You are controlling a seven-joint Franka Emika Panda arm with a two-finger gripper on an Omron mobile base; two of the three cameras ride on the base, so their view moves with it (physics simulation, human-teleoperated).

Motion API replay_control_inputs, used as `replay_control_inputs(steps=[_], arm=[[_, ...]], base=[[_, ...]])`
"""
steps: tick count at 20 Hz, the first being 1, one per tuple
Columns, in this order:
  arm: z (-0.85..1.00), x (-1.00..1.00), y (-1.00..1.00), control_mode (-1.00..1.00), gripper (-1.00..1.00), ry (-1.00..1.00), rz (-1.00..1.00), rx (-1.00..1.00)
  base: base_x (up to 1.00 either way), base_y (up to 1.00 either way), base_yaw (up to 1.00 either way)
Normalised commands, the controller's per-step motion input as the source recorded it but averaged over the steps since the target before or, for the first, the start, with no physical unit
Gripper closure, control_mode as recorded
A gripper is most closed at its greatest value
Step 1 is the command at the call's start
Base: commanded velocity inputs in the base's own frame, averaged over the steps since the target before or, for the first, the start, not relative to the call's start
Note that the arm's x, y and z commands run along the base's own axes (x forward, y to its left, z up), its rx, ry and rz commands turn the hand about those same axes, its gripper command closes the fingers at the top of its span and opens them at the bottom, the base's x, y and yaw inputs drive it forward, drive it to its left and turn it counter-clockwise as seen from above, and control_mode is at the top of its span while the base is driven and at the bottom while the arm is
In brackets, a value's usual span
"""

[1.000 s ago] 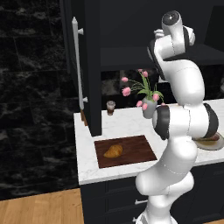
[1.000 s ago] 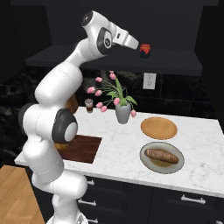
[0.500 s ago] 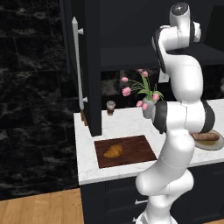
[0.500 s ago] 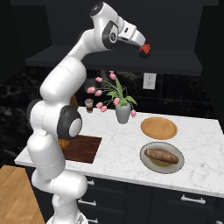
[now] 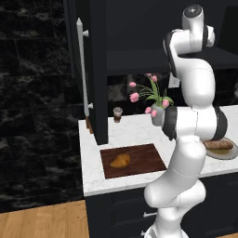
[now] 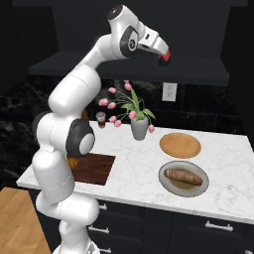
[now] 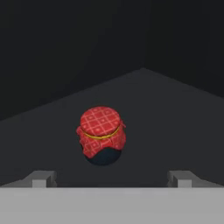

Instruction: From the different types of pastries on the counter, select a croissant and place it on the cutting board. Then retrieve a jar of jam from the cabinet and place it alongside the croissant on the cutting board.

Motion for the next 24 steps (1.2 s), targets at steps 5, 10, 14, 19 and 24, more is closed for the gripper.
replay_control_inputs(steps=[5, 10, 14, 19, 24], arm=[[-0.21, 0.03, -0.21, -1.0, -1.0, -0.21, 0.01, 0.0], [-0.01, 0.0, -0.01, -1.0, -1.0, -0.03, 0.0, 0.0], [-0.13, 0.02, 0.0, -1.0, -1.0, -0.05, 0.0, 0.0], [-0.03, 0.05, 0.0, -1.0, -1.0, -0.05, 0.0, 0.0], [0.0, 0.29, 0.0, -1.0, -1.0, 0.0, 0.0, 0.0]], base=[[0.0, 0.0, 0.0], [0.0, 0.0, 0.0], [0.0, 0.0, 0.0], [0.0, 0.0, 0.0], [0.0, 0.0, 0.0]])
